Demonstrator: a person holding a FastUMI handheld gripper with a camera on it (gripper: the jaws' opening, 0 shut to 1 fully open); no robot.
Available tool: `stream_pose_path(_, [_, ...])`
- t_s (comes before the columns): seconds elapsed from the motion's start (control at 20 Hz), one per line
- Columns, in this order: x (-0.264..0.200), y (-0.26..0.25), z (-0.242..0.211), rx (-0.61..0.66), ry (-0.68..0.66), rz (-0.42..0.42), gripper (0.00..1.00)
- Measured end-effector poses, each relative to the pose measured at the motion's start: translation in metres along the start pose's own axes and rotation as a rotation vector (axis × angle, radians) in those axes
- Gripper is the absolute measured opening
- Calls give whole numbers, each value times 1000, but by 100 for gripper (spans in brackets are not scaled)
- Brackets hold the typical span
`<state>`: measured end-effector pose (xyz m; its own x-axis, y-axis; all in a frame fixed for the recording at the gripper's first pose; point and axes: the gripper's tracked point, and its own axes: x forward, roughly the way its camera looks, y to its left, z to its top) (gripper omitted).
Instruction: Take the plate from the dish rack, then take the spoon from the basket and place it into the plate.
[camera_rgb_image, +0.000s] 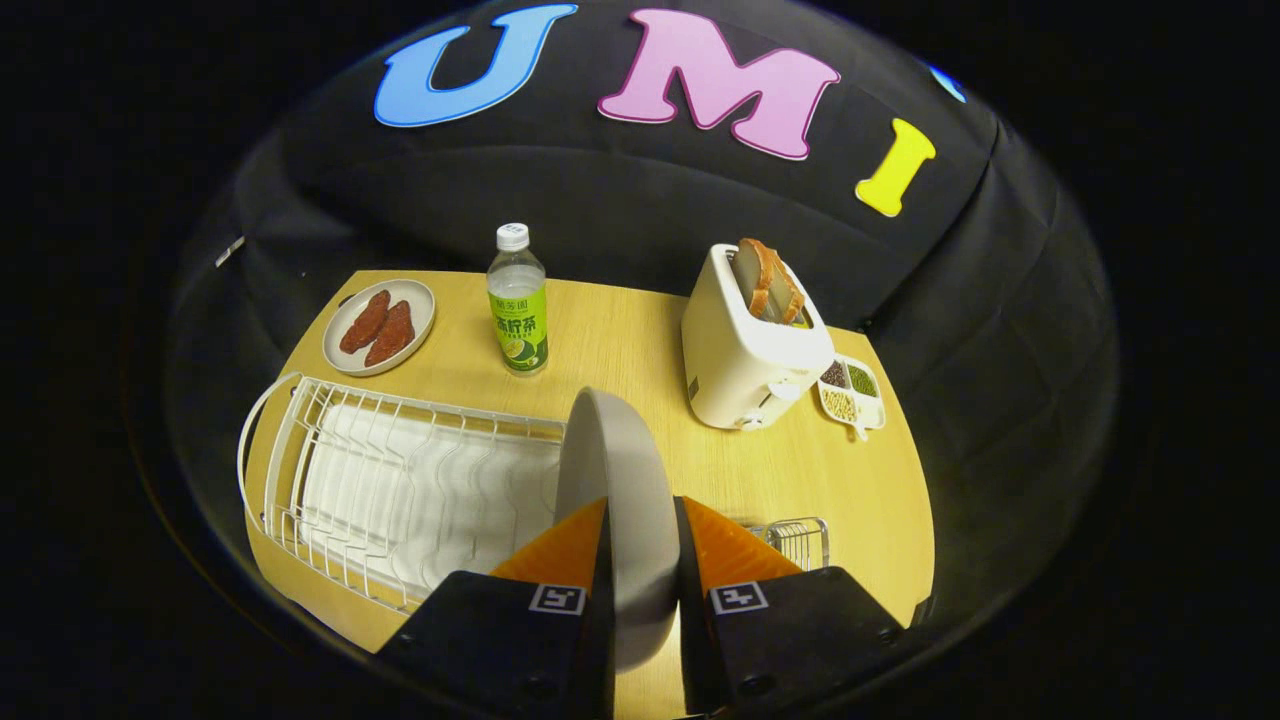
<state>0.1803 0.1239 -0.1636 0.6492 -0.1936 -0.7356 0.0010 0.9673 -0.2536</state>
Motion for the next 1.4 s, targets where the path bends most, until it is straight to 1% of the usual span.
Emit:
stream_pose_path(0.1, [-1,-1,1,-26,-5,-15,30])
stream_pose_path(0.3, [0,-12,3,-8,-4,-30,30])
stream_pose_path(0.4, [1,-11,1,36,11,2,28])
stream_pose_path(0.45, [2,-13,1,39,11,9,28])
stream_pose_path(0.65, [-3,-15,5,27,2,-16,28])
stream_pose_path(0.8, [-8,-17,15,-39,-36,-39,28])
stream_pose_path(0.9, [-10,-10,10,-58,-26,-6,24])
stream_pose_path(1.0, [-8,-10,5,-67,-15,21,24])
stream_pose_path(1.1, [-17,-13,2,-51,-25,53,24])
stream_pose_path(1.3, [-53,-32,-9,28,-66,170,24])
stream_pose_path(1.4, [-79,-41,-19,83,-93,268,24])
